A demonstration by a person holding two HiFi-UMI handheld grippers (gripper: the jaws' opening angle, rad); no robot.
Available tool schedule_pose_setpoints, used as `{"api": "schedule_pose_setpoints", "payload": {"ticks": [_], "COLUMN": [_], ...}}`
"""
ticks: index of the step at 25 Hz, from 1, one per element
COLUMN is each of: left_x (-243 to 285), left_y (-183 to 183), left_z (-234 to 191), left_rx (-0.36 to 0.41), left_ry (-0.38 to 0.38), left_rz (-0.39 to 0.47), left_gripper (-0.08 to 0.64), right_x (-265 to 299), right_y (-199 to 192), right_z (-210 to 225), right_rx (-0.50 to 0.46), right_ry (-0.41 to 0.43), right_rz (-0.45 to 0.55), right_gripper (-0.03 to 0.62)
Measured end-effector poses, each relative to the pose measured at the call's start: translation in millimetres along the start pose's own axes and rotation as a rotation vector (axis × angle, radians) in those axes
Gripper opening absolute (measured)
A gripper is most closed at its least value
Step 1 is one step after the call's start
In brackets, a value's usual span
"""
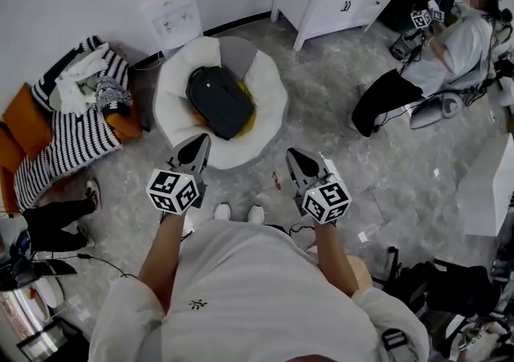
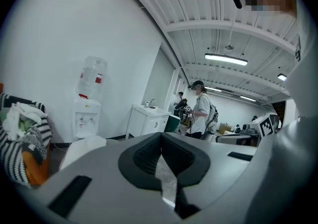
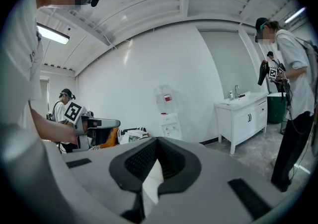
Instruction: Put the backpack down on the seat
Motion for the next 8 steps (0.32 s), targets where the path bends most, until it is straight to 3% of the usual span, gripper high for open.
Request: {"api": "schedule_pose_setpoints", "payload": {"ticks": [8], "left_x": [-22], "left_y": [-7], "left_z": [-40], "left_rx": [-0.031], "left_ry": [0.057], "left_rz": [0.005], "left_gripper": [0.017], "right_x": [15], "right_y": [-11], "right_z": [-25], "right_rx": [-0.011], "right_ry": [-0.018], "right_rz": [-0.022], "right_gripper": [0.023]}}
Point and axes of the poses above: the fingertips, and each gripper's own axes: x forward along the fingers, z to its right, y out of its top, the point moved 2 cm from there along -x, backward along the fingers
